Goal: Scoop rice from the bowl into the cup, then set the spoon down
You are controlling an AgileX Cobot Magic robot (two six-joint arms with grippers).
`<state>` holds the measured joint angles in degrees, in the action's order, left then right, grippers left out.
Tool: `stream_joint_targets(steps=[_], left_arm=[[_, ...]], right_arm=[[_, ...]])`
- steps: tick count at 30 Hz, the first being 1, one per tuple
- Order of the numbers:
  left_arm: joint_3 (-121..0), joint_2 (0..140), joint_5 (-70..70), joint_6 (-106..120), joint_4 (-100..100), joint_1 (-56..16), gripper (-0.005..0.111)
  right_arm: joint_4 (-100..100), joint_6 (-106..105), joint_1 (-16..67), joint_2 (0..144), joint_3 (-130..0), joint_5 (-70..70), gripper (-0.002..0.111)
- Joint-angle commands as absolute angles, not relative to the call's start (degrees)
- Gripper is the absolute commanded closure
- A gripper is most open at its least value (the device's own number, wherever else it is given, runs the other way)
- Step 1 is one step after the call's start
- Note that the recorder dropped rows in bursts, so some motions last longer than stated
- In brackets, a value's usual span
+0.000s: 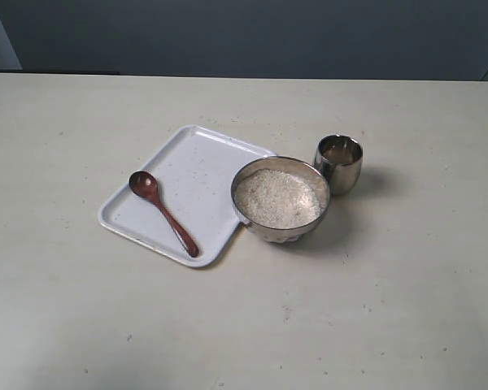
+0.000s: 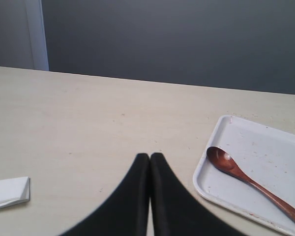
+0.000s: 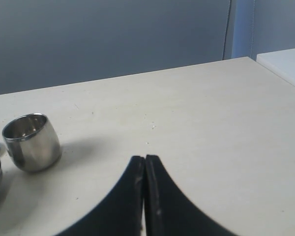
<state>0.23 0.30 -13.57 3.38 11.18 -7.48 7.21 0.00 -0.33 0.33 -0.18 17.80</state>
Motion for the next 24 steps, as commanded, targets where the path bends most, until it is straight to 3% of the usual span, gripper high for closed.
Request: stream_joint_targets(steps=[1, 24], left_arm=[[0.0, 0.0, -13.4, 3.1, 11.1, -7.5, 0.106], [0.0, 0.0, -13.4, 3.1, 11.1, -7.5, 0.106]], right_arm=[[7.2, 0.0, -0.6, 0.0, 0.0, 17.4, 0.108], [8.3, 0.0, -0.6, 0.0, 0.0, 17.4, 0.108]])
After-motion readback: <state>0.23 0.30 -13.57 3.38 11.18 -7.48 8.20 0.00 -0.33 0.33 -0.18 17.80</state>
